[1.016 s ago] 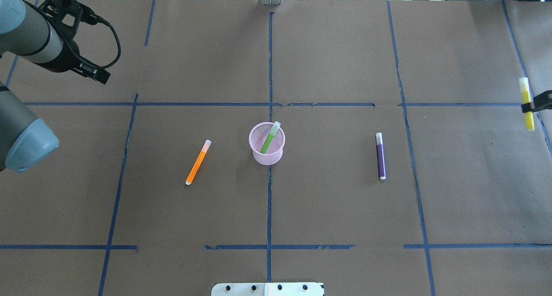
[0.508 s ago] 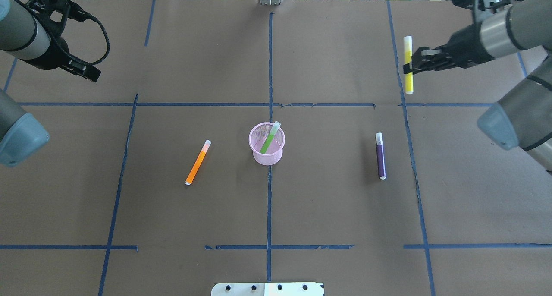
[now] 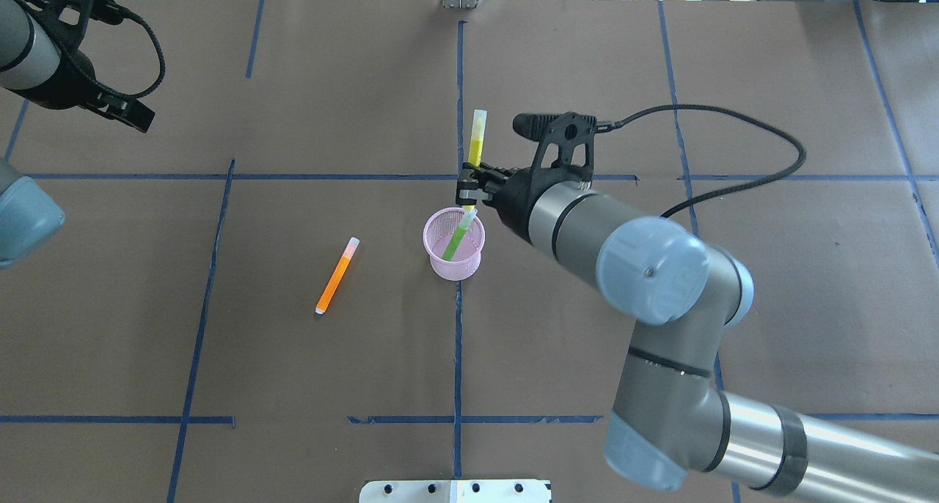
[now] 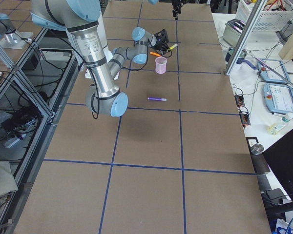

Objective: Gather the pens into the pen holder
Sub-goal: 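Carry the yellow highlighter over the pink cup with the right gripper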

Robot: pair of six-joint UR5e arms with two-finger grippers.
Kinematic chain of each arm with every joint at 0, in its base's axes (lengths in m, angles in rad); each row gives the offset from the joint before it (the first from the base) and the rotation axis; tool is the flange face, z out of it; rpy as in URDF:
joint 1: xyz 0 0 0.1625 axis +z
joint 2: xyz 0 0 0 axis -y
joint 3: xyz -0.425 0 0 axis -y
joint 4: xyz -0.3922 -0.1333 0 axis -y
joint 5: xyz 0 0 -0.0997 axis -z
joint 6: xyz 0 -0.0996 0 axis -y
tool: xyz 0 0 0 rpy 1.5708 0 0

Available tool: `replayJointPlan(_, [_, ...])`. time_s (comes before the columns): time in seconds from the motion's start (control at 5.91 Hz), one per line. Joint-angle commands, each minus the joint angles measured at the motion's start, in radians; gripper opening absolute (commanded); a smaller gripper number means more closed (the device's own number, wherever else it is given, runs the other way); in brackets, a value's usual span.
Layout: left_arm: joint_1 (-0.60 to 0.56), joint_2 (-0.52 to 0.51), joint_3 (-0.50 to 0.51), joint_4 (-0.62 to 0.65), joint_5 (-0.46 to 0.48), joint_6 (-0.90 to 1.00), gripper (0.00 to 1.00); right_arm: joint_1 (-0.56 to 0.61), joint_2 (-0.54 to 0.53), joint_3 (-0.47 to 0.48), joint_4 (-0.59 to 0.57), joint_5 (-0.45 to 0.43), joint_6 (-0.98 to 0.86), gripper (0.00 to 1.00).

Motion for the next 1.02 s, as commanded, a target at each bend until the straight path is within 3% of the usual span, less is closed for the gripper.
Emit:
replayJointPlan(0.0, [-0.001, 0.001, -0.004, 0.001, -0.002, -0.001, 0.89, -0.090, 0.021, -0.037, -0.004, -0.243, 0.034, 0.00])
replayJointPlan(0.17, [0.001, 0.001, -0.007, 0.002, -0.002, -0.001, 0.90, -0.109, 0.033, -0.087, 0.001, -0.297, 0.037, 0.00])
replayJointPlan(0.51, [0.001, 0.001, -0.009, 0.005, 0.000, -0.001, 0.90, -0.127, 0.047, -0.178, 0.111, -0.311, 0.023, 0.01])
replayJointPlan(0.68, [0.001, 0.001, -0.011, 0.007, 0.000, -0.003, 0.90, -0.129, 0.046, -0.183, 0.110, -0.311, 0.009, 0.15])
replayJointPlan(0.85, [0.004, 0.000, -0.001, 0.007, 0.000, -0.004, 0.90, -0.129, 0.047, -0.180, 0.113, -0.308, 0.008, 0.48])
